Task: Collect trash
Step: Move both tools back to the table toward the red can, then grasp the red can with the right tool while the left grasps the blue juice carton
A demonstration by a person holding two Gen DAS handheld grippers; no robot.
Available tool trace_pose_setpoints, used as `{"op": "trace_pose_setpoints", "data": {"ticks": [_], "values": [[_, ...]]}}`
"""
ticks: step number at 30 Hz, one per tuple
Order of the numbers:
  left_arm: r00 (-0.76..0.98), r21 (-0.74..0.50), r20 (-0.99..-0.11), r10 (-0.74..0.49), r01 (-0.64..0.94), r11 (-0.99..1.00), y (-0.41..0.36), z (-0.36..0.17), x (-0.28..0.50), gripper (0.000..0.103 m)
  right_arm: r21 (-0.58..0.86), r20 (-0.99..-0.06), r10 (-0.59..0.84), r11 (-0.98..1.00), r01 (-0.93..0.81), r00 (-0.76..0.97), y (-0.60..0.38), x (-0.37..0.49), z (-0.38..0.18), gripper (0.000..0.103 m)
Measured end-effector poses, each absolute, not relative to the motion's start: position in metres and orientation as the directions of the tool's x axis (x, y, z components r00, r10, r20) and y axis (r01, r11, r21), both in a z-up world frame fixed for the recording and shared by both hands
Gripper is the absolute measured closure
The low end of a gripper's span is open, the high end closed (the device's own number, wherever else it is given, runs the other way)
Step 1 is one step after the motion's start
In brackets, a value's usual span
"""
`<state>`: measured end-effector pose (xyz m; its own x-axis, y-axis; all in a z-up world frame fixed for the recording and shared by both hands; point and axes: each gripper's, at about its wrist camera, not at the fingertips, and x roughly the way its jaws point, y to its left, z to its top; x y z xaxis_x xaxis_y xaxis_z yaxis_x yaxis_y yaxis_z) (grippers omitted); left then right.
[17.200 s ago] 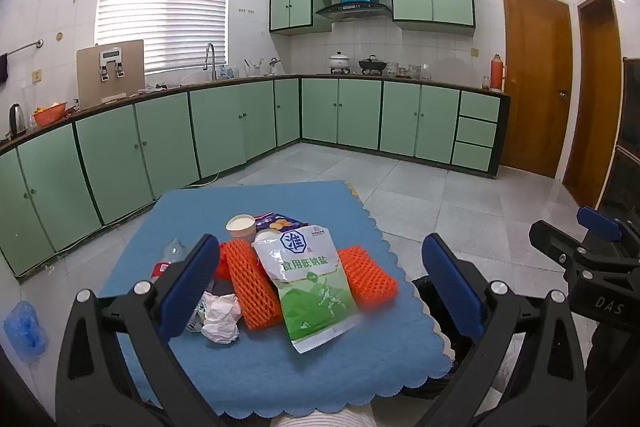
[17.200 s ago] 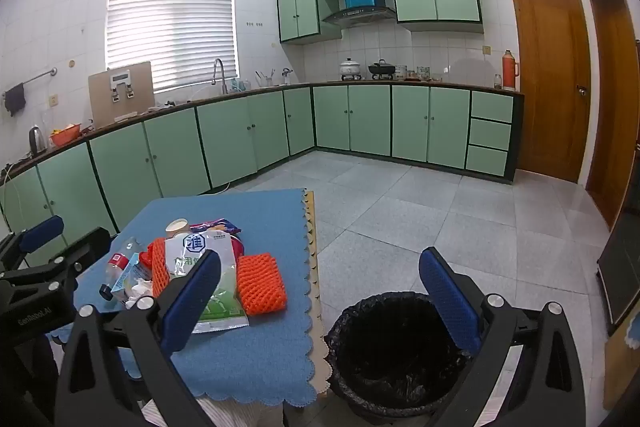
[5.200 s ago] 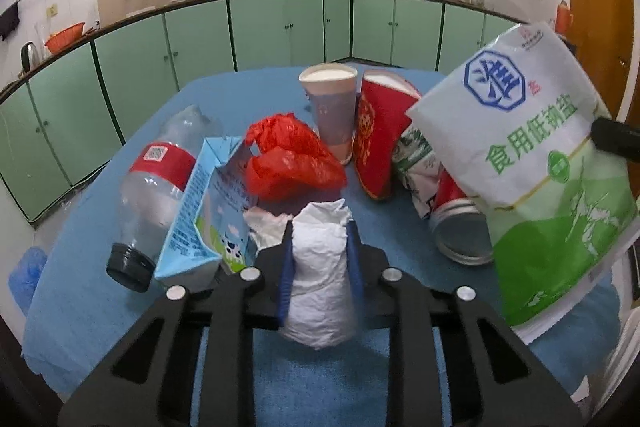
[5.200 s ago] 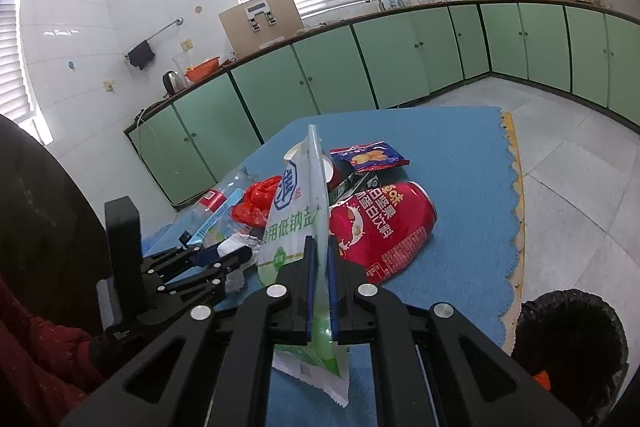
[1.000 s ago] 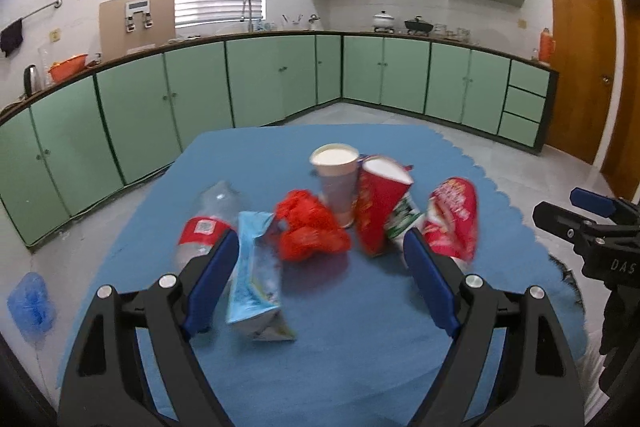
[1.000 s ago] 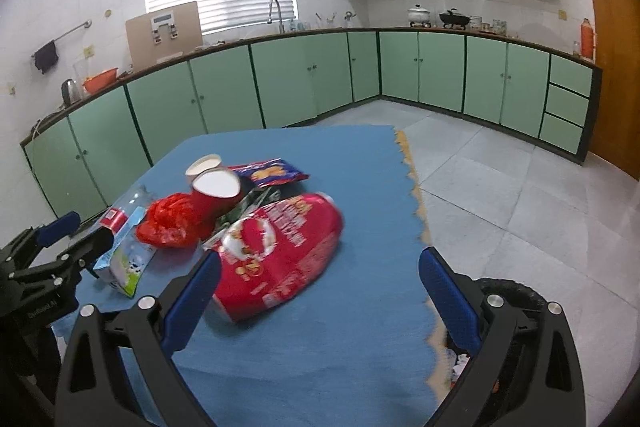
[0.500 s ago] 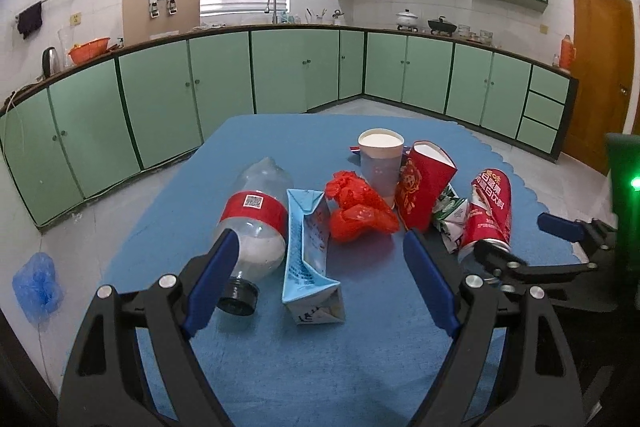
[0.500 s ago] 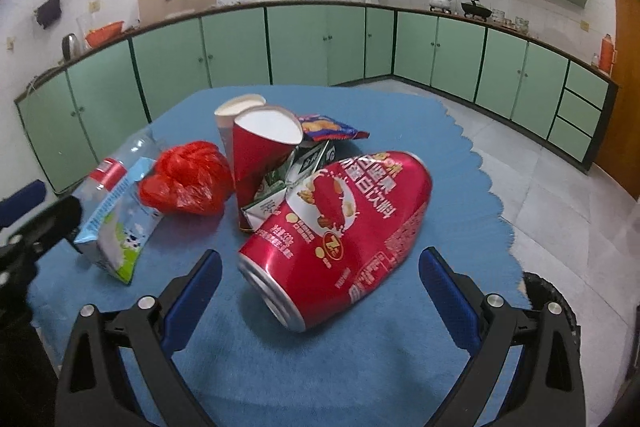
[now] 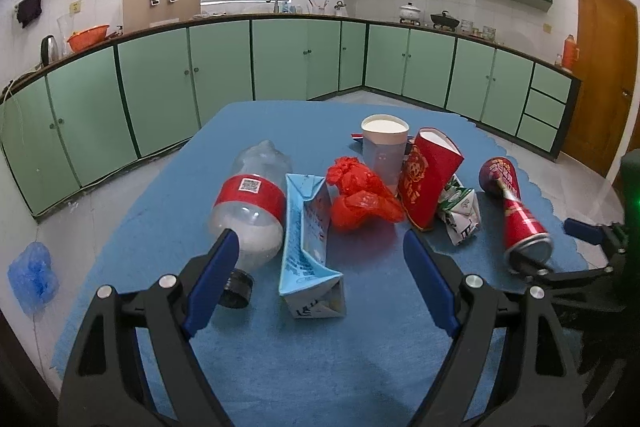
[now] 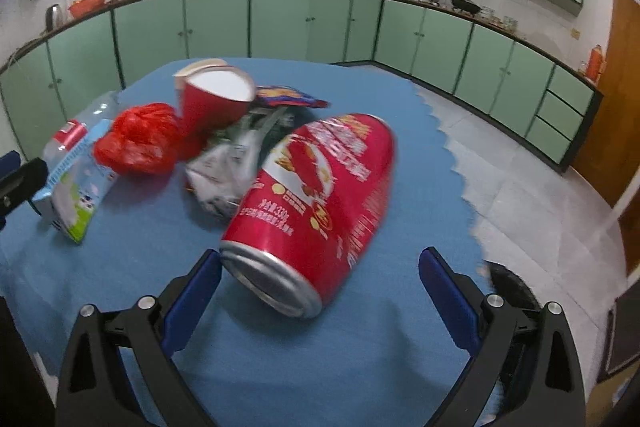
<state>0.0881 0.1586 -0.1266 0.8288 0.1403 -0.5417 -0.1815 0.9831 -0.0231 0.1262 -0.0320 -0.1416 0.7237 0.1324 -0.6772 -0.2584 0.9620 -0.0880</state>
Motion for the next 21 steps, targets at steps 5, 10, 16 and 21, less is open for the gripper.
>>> {"op": "trace_pose_setpoints", "data": {"ticks": [5, 10, 16, 21], "values": [[0.831, -0.024, -0.543, 0.123, -0.162, 0.987, 0.150, -0.128, 0.091, 0.021, -0.075, -0.684, 0.120, 0.970, -0.233, 0.720, -0.054, 0.129, -0.136, 0.006], [0.829, -0.024, -0.547, 0.116, -0.154, 0.988, 0.145, -0.129, 0.092, 0.021, -0.078, -0.683, 0.105, 0.974, -0.215, 0.723, -0.043, 0.144, -0.139, 0.006], [0.827, -0.025, -0.546, 0.131, -0.172, 0.985, 0.150, -0.131, 0.090, 0.021, -0.056, -0.709, 0.102, 0.978, -0.200, 0.698, -0.028, 0.170, -0.147, 0.006], [0.820, -0.028, -0.553, 0.147, -0.195, 0.980, 0.158, -0.134, 0.092, 0.021, -0.044, -0.723, 0.111, 0.977, -0.207, 0.681, -0.032, 0.176, -0.154, 0.015]]}}
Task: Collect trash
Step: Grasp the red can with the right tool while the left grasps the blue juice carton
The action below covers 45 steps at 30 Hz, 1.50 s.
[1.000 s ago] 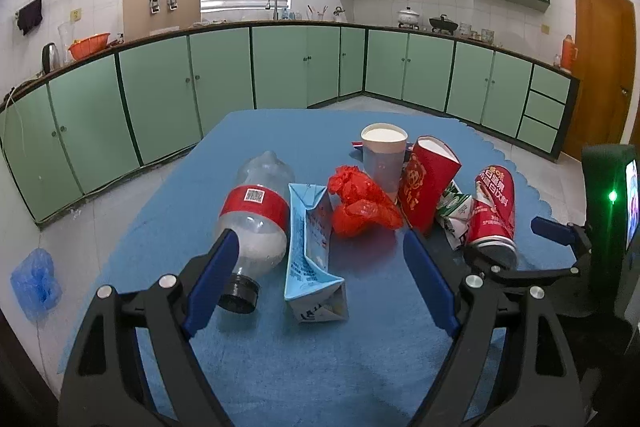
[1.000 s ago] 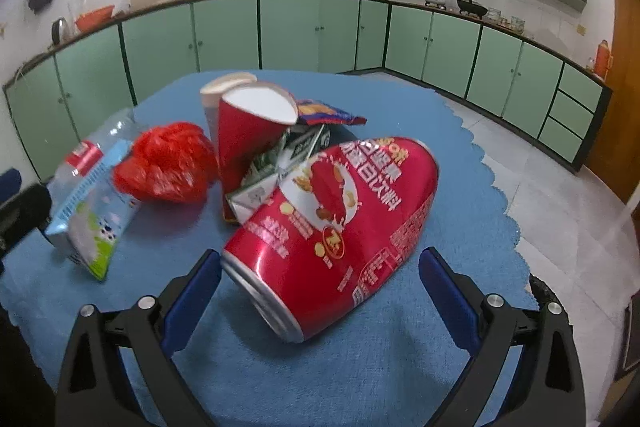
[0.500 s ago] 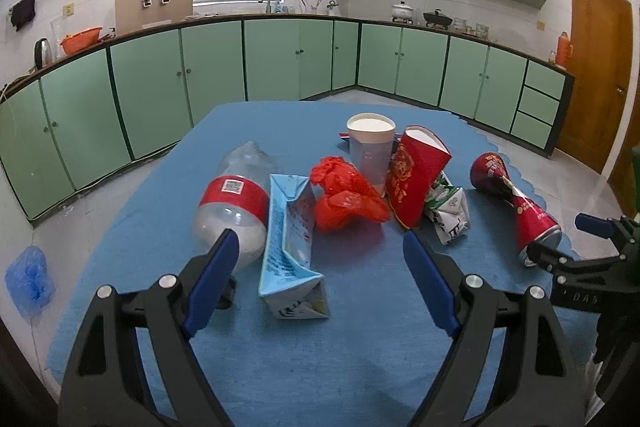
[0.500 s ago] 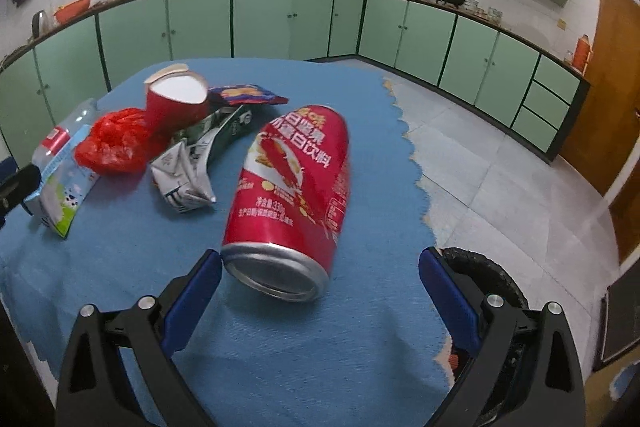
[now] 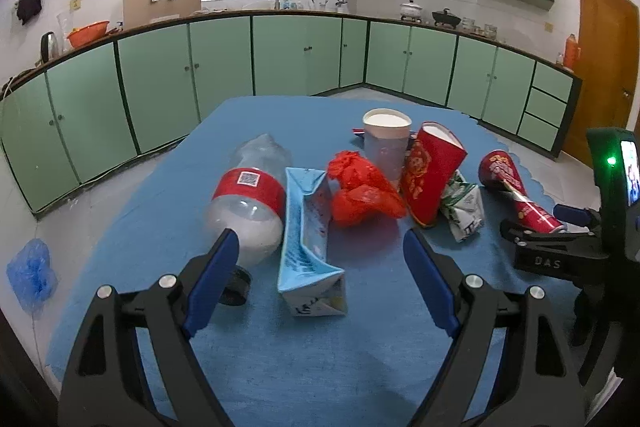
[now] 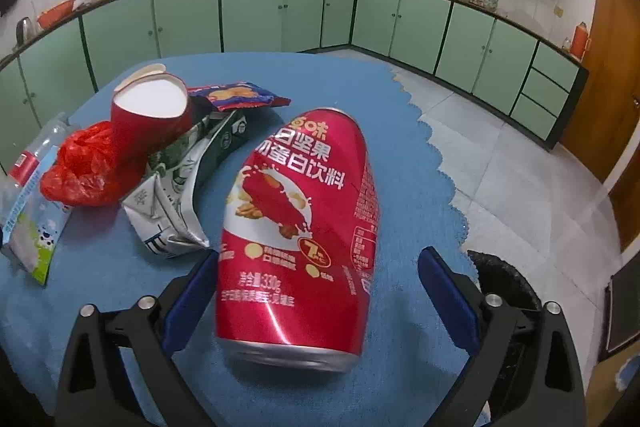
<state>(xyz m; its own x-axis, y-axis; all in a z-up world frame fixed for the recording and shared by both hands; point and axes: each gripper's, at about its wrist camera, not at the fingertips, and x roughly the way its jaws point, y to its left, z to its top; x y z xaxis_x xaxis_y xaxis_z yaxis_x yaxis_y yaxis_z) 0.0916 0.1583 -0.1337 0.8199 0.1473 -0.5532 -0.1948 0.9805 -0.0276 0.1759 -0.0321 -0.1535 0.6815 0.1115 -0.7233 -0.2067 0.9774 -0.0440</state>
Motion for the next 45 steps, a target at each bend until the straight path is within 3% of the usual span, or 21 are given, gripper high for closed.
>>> {"op": "trace_pose_setpoints", "data": {"ticks": [4, 10, 15, 20, 27, 33, 39, 45], "values": [[0.819, -0.018, -0.549, 0.166, -0.210, 0.978, 0.164, -0.134, 0.095, 0.021, -0.002, -0.743, 0.138, 0.978, -0.208, 0.655, -0.042, 0.176, -0.158, 0.030], [0.806, -0.010, -0.556, 0.202, -0.249, 0.968, 0.179, -0.134, 0.106, 0.021, 0.018, -0.751, 0.157, 0.976, -0.217, 0.642, -0.046, 0.174, -0.159, 0.040], [0.796, -0.035, -0.581, 0.171, -0.234, 0.972, 0.178, -0.138, 0.108, 0.022, 0.023, -0.753, 0.160, 0.976, -0.218, 0.639, -0.046, 0.175, -0.158, 0.041], [0.777, -0.040, -0.614, 0.141, -0.209, 0.977, 0.168, -0.149, 0.111, 0.035, 0.020, -0.753, 0.161, 0.975, -0.223, 0.638, -0.048, 0.174, -0.158, 0.041], [0.730, -0.101, -0.678, 0.082, -0.202, 0.974, 0.168, -0.169, 0.126, 0.070, 0.017, -0.754, 0.156, 0.976, -0.219, 0.638, -0.055, 0.174, -0.158, 0.041], [0.720, -0.124, -0.692, 0.057, -0.197, 0.972, 0.159, -0.174, 0.126, 0.069, 0.006, -0.750, 0.152, 0.975, -0.223, 0.644, -0.059, 0.174, -0.157, 0.041], [0.703, -0.101, -0.706, 0.084, -0.217, 0.971, 0.155, -0.177, 0.141, 0.050, -0.007, -0.744, 0.145, 0.974, -0.225, 0.652, -0.057, 0.179, -0.157, 0.033], [0.704, -0.083, -0.704, 0.093, -0.211, 0.974, 0.152, -0.176, 0.160, 0.054, -0.020, -0.742, 0.134, 0.975, -0.220, 0.657, -0.052, 0.191, -0.157, 0.027]]}}
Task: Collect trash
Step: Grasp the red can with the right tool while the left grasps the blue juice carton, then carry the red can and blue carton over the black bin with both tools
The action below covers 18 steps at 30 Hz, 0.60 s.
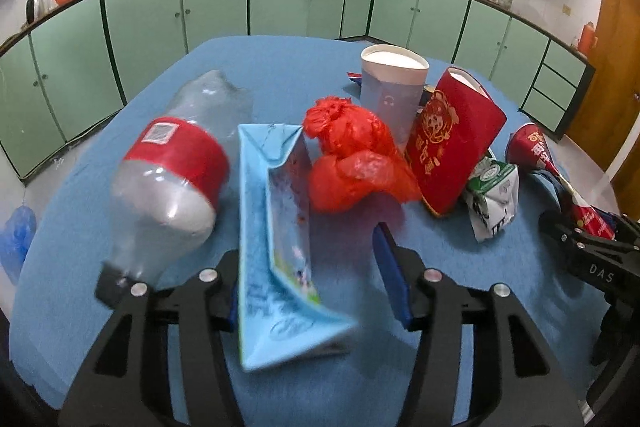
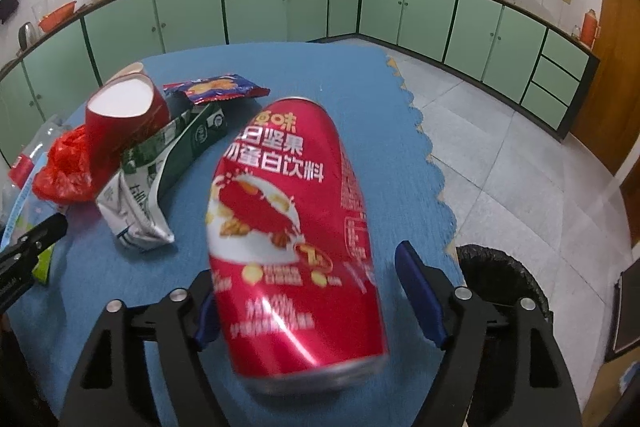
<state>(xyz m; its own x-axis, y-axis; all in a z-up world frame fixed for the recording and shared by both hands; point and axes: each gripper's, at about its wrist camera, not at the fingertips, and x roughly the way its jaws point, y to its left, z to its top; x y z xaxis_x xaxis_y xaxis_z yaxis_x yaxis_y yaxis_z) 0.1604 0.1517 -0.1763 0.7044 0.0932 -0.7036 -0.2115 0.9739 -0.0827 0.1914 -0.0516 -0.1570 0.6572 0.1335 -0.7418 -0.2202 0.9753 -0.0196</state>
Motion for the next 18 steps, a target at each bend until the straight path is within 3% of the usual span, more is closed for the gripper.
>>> {"op": "trace_pose_setpoints", "data": {"ticks": [2, 3, 4, 6, 13, 18], "values": [[0.704, -0.079, -0.703, 0.102, -0.221, 0.972, 0.151, -0.177, 0.162, 0.066, -0.015, -0.745, 0.137, 0.975, -0.222, 0.653, -0.052, 0.193, -0.158, 0.028], [0.705, -0.084, -0.702, 0.101, -0.223, 0.971, 0.151, -0.177, 0.162, 0.074, -0.005, -0.750, 0.151, 0.973, -0.233, 0.644, -0.052, 0.194, -0.159, 0.035], [0.704, -0.090, -0.703, 0.097, -0.224, 0.970, 0.152, -0.177, 0.163, 0.079, 0.003, -0.752, 0.159, 0.971, -0.238, 0.640, -0.052, 0.193, -0.159, 0.044], [0.705, -0.094, -0.702, 0.099, -0.230, 0.969, 0.153, -0.176, 0.163, 0.084, 0.018, -0.753, 0.177, 0.969, -0.248, 0.634, -0.054, 0.192, -0.157, 0.046], [0.727, -0.069, -0.673, 0.137, -0.246, 0.967, 0.149, -0.162, 0.150, 0.085, 0.104, -0.735, 0.276, 0.949, -0.298, 0.620, -0.063, 0.180, -0.140, 0.063], [0.745, -0.066, -0.649, 0.154, -0.257, 0.964, 0.145, -0.148, 0.135, 0.085, 0.175, -0.715, 0.334, 0.936, -0.306, 0.614, -0.073, 0.174, -0.127, 0.067]]}}
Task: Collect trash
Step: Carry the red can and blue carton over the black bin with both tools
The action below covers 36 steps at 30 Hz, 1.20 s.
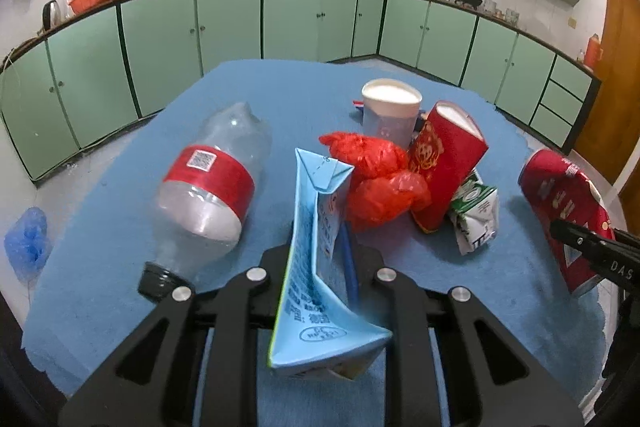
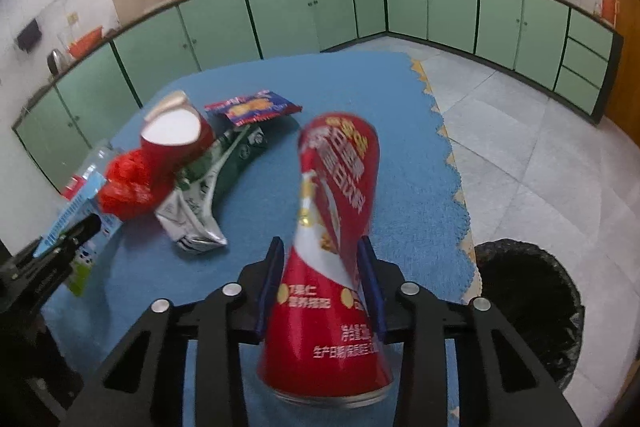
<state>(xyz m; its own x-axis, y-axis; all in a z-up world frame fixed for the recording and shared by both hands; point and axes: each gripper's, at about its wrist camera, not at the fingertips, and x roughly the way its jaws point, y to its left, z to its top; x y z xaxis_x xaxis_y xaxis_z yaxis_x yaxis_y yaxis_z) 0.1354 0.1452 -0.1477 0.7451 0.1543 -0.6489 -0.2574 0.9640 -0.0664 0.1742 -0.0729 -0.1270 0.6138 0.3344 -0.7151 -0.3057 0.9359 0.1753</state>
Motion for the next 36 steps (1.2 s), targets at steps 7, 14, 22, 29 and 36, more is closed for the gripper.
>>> {"op": "trace_pose_setpoints", "data": {"ticks": [7, 14, 22, 29, 36], "values": [[0.774, -0.050, -0.613, 0.160, -0.240, 0.969, 0.131, -0.133, 0.125, 0.085, 0.177, -0.695, 0.348, 0.931, -0.319, 0.629, -0.077, 0.166, -0.111, 0.072], [0.778, -0.029, -0.608, 0.157, -0.220, 0.975, 0.116, -0.133, 0.119, 0.085, 0.152, -0.743, 0.312, 0.940, -0.304, 0.592, -0.080, 0.162, -0.118, 0.074], [0.761, -0.016, -0.631, 0.148, -0.203, 0.979, 0.114, -0.144, 0.119, 0.085, 0.109, -0.796, 0.247, 0.957, -0.271, 0.553, -0.084, 0.172, -0.130, 0.072], [0.753, -0.016, -0.642, 0.141, -0.197, 0.980, 0.114, -0.145, 0.124, 0.085, 0.077, -0.806, 0.230, 0.955, -0.288, 0.546, -0.078, 0.180, -0.125, 0.065], [0.767, -0.030, -0.626, 0.138, -0.201, 0.979, 0.120, -0.138, 0.123, 0.085, 0.073, -0.790, 0.262, 0.938, -0.338, 0.555, -0.073, 0.175, -0.116, 0.092]]}}
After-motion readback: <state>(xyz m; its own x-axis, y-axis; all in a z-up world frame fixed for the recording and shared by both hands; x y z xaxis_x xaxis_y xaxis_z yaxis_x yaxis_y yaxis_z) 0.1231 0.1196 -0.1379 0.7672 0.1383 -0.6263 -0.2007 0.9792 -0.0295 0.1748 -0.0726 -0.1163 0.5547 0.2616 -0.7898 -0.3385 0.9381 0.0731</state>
